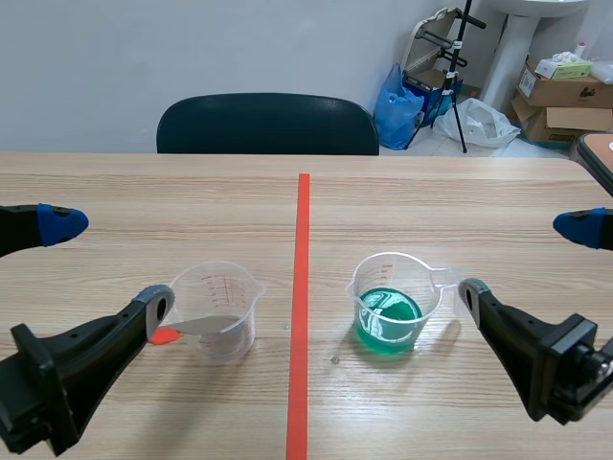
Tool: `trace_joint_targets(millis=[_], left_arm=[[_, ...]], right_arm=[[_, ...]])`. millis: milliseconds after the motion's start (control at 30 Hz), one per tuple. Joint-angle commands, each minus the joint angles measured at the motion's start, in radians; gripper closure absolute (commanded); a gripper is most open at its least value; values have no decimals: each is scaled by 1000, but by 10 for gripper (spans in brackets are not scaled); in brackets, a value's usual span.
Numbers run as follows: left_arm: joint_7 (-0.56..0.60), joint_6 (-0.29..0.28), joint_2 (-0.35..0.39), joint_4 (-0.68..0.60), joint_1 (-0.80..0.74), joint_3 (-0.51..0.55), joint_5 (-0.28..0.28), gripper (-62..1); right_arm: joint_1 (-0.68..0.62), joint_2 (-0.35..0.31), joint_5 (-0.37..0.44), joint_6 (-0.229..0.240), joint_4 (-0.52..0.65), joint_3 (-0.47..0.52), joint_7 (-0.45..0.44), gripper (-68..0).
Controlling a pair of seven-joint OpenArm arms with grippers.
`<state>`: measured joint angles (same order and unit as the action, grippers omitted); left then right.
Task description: Do the redox reaction experiment
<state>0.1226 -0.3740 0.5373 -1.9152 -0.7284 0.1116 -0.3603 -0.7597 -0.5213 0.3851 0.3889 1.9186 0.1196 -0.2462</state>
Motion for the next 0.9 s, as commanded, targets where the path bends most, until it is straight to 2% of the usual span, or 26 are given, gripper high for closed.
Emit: trace_joint_targets(millis=[0,300,400,667,867], left_arm=[[17,-2,12,-12,-8,8,-10,-623],[17,-2,12,-12,-8,8,-10,-623],[16,-2,12,-12,-8,8,-10,-623],[15,-2,12,-12,-8,8,-10,-623],[33,10,12,-12,-63,14,-9,-623]], right_arm=[[12,-3,-20,0,10,4,-31,-679],[14,-2,-20,2,10,3,-31,-679],[33,-2,-51,24,10,-5,-29,-679],[111,-3,-167,34,10,-108,-27,-679],[206,-8,-232,80,10,-227,-26,-679]])
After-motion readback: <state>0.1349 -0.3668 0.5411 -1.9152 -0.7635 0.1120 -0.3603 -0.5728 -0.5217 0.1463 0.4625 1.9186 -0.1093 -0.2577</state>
